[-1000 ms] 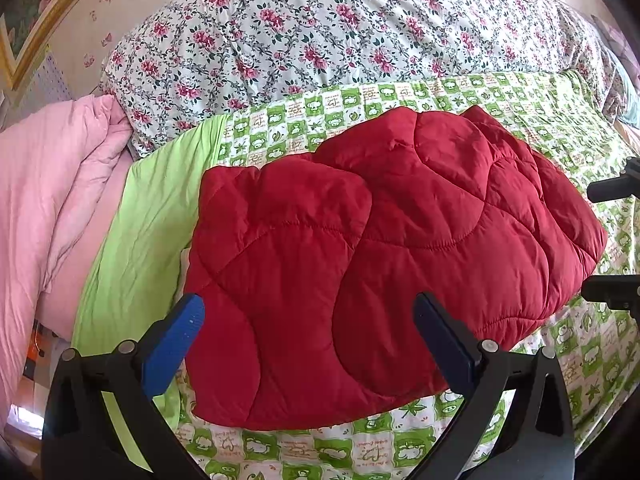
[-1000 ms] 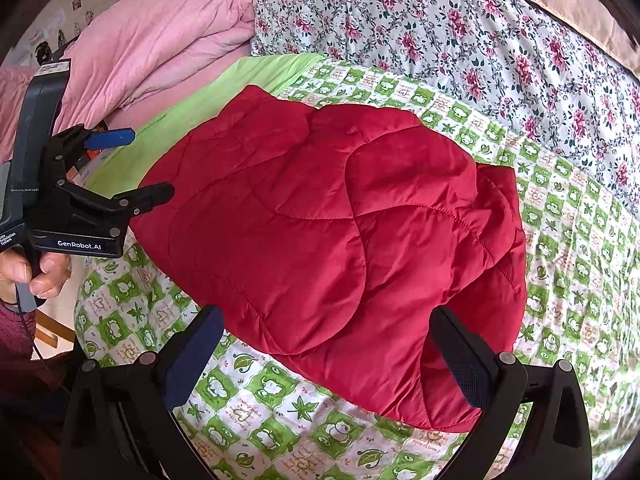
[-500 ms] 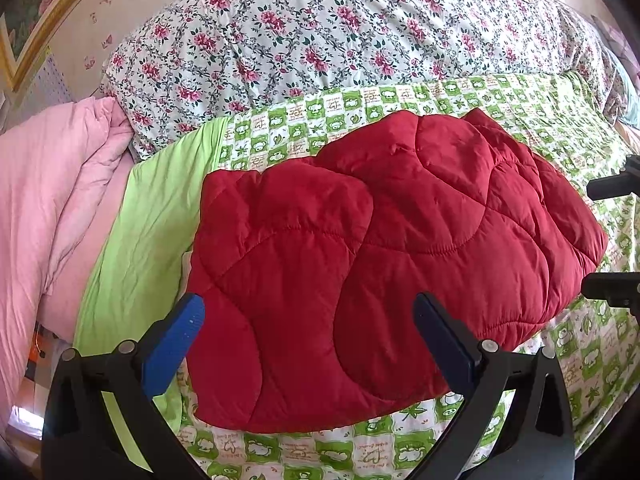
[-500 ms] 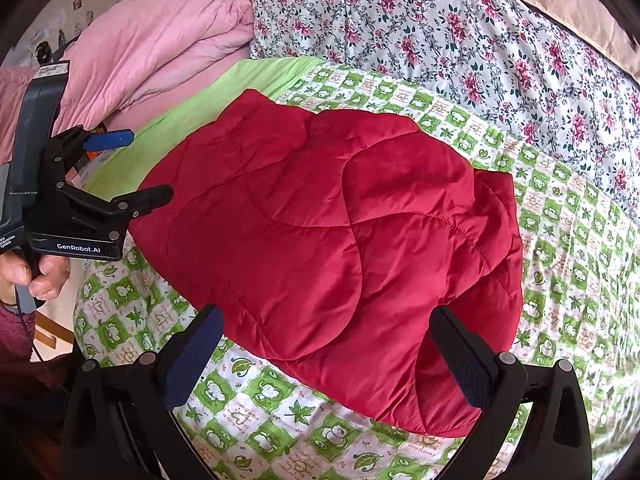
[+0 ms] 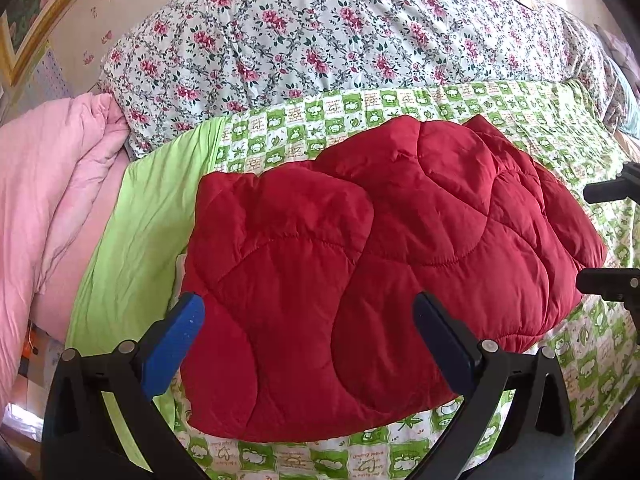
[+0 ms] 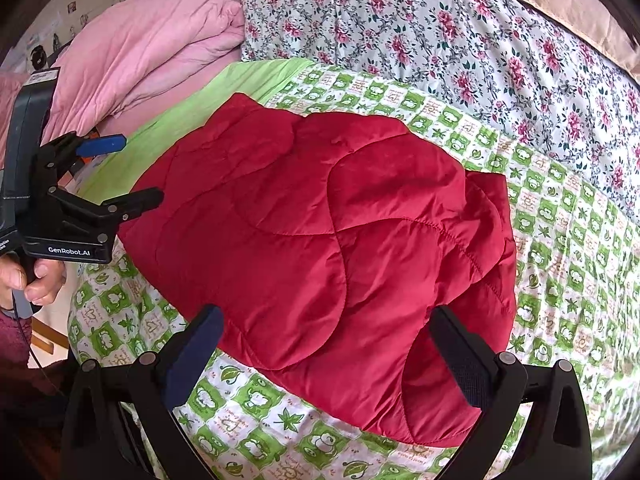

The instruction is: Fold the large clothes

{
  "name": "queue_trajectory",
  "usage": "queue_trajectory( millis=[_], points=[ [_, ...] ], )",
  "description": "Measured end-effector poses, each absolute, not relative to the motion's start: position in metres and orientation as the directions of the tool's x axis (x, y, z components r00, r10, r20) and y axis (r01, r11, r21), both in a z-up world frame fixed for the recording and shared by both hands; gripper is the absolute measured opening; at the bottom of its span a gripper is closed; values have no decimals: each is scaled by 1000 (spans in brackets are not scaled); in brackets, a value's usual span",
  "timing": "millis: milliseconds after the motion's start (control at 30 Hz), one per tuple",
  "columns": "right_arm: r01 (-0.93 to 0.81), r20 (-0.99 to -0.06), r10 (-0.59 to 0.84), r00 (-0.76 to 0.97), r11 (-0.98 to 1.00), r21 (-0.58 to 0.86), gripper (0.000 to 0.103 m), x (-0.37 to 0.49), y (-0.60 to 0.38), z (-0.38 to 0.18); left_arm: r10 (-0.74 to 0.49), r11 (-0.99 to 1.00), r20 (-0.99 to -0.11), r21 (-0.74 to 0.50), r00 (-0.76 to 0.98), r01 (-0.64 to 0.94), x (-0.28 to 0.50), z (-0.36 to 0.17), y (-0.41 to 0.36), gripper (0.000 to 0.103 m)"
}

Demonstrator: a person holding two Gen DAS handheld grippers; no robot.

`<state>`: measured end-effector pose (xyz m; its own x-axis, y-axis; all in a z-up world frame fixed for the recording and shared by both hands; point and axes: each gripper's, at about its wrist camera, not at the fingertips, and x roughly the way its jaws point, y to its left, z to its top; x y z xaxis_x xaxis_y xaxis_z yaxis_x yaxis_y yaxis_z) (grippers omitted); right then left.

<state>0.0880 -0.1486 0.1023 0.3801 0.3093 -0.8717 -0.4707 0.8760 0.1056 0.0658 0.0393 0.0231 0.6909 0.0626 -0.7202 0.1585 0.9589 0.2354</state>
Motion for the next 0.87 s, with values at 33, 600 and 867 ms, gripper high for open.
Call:
queue_trajectory(
  millis=[33,600,867],
  points=[
    [-468,-872,309,379,877,108,103,89,-149,101,63,960,-722,233,689,157,67,22,40,103],
    [-431,-871,311,381,893,131,103,94,-161,92,55,965,-728,215,684,151,69,22,40,103],
    [-410,-862,325,388,899,154,103,96,-160,87,-8,965,-714,178,700,192,65,25,35,103]
  ],
)
